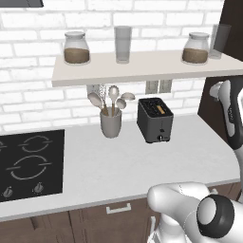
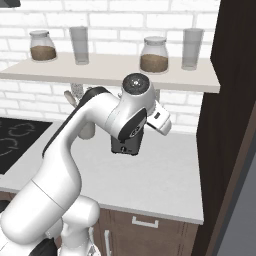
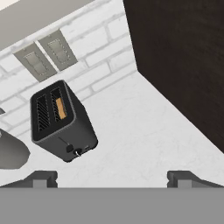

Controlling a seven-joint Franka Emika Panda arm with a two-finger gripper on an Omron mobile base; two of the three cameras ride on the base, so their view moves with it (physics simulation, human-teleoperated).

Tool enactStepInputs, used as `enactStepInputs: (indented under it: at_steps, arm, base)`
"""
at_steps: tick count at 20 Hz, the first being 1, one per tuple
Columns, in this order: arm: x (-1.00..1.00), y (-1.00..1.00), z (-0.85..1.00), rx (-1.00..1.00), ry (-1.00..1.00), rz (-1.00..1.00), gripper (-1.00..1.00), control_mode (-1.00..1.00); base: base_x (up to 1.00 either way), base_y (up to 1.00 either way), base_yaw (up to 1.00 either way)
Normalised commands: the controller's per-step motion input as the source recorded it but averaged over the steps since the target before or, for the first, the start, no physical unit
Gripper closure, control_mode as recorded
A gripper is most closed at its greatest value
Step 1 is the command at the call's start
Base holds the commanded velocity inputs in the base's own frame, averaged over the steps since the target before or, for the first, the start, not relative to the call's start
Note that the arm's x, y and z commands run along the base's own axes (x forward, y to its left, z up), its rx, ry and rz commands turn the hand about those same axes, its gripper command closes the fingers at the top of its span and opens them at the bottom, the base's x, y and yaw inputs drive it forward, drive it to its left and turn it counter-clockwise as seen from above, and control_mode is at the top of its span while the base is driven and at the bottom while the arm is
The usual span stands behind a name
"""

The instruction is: Start the toaster. Once the lever pops up, take the bread to the plate on the dining counter.

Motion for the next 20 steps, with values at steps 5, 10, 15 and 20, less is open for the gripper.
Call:
enactStepInputs:
  at_steps: [5, 10, 15, 20]
  arm:
    - [0.0, 0.0, 0.0, 0.0, 0.0, 0.0, -1.0, -1.0]
    - [0.0, 0.0, 0.0, 0.0, 0.0, 0.0, -1.0, -1.0]
    - [0.0, 0.0, 0.0, 0.0, 0.0, 0.0, -1.0, -1.0]
    - [0.0, 0.0, 0.0, 0.0, 0.0, 0.0, -1.0, -1.0]
  base:
    - [0.0, 0.0, 0.0]
    - [0.0, 0.0, 0.0]
    - [0.0, 0.0, 0.0]
    - [0.0, 0.0, 0.0]
